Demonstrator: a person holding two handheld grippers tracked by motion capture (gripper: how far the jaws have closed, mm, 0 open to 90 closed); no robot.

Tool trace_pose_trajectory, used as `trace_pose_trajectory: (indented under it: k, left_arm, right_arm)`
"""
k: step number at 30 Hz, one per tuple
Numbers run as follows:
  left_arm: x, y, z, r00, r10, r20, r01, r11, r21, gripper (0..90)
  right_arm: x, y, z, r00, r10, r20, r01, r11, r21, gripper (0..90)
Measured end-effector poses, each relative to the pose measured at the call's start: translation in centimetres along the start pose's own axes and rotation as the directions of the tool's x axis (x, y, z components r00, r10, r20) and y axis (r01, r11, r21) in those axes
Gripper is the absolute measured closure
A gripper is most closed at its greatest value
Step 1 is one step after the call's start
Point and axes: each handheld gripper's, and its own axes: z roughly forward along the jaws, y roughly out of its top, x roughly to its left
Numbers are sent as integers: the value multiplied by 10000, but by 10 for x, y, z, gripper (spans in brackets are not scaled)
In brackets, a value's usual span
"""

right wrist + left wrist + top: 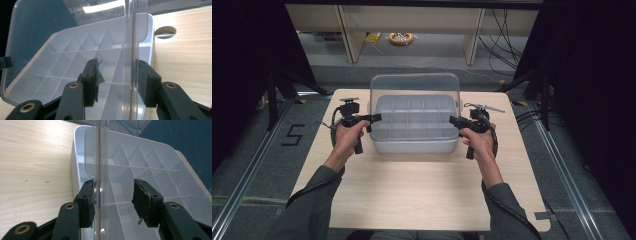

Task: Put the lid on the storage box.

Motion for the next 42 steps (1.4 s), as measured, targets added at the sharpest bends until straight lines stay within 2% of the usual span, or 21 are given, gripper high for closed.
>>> trace_pose_trajectory:
  k: [1, 2, 4, 6, 7, 11, 12, 13, 14, 18, 22, 23, 32, 33, 35, 36, 37, 38, 39, 40, 42]
  left_arm:
    - [0, -1, 2, 10000, -48, -12, 48, 10000, -21, 525]
    - [1, -1, 2, 10000, -73, -12, 73, 10000, 10, 524]
    - [1, -2, 4, 10000, -50, -86, 50, 9999, 95, 522]
    - [2, -2, 5, 9999, -114, -101, 116, 9998, 174, 521]
    - [2, -2, 6, 9998, -176, -131, 179, 9996, 211, 520]
    - [3, -3, 10, 9995, -242, -189, 246, 9994, 246, 513]
    - [4, -3, 11, 9995, -266, -193, 271, 9993, 243, 512]
    - [4, -4, 12, 9994, -291, -184, 295, 9993, 237, 512]
    - [5, -4, 13, 9993, -315, -195, 320, 9992, 259, 512]
    - [5, -4, 17, 9992, -254, -298, 266, 9988, 403, 502]
    - [6, -7, 20, 9987, 163, -492, -143, 9991, 396, 499]
    - [6, -8, 21, 9977, 237, -639, -213, 9990, 383, 504]
    - [6, -8, 20, 9974, 234, -681, -211, 9992, 344, 503]
    - [5, -9, 21, 9957, 364, -856, -338, 9989, 313, 501]
    - [3, -12, 24, 9808, 1445, -1306, -1380, 9887, 579, 561]
    - [3, -14, 25, 9811, 1457, -1274, -1393, 9886, 572, 540]
    - [3, -13, 25, 9856, 1162, -1225, -1108, 9926, 500, 526]
    - [3, -13, 25, 9856, 1162, -1225, -1108, 9926, 500, 530]
    - [3, -13, 26, 9888, 913, -1181, -874, 9955, 370, 530]
    - [5, -13, 25, 9877, 1029, -1176, -969, 9937, 558, 533]
    - [5, -14, 25, 9885, 981, -1148, -937, 9947, 431, 536]
  right_arm:
    - [4, 0, 0, 9986, 525, -83, -523, 9985, 187, 570]
    - [0, -1, 2, 9999, 167, -12, -167, 9998, 110, 568]
    - [-2, -2, 4, 10000, 85, 26, -85, 9999, 89, 564]
    - [2, -3, 5, 9976, 673, 137, -677, 9973, 291, 561]
    - [2, -4, 5, 9974, 714, 112, -717, 9970, 291, 560]
    - [1, -5, 9, 9981, 589, 173, -594, 9977, 316, 554]
    - [-4, -6, 11, 9997, 189, 154, -192, 9995, 236, 552]
    - [-1, -7, 11, 9975, 683, 196, -689, 9970, 347, 551]
    - [-5, -7, 13, 9996, 195, 198, -199, 9995, 239, 549]
    - [-8, -9, 16, 9994, 173, 297, -182, 9994, 294, 544]
    - [-4, -11, 18, 9973, 477, 560, -502, 9977, 447, 547]
    - [-6, -11, 19, 9980, 198, 594, -222, 9989, 408, 547]
    - [-8, -12, 22, 9977, 302, 604, -328, 9986, 422, 551]
    - [-9, -12, 23, 9980, 114, 614, -137, 9992, 385, 551]
    - [-8, -12, 23, 9979, 166, 621, -184, 9994, 281, 548]
    - [-7, -11, 22, 9970, 522, 574, -542, 9980, 330, 540]
    - [-9, -11, 23, 9976, 271, 635, -295, 9989, 377, 540]
    - [-9, -11, 23, 9976, 271, 635, -295, 9989, 377, 540]
    - [-5, -11, 23, 9956, 712, 613, -738, 9964, 415, 535]
    - [-5, -11, 24, 9950, 712, 705, -741, 9965, 383, 535]
    - [-8, -10, 24, 9975, 264, 660, -289, 9989, 369, 533]
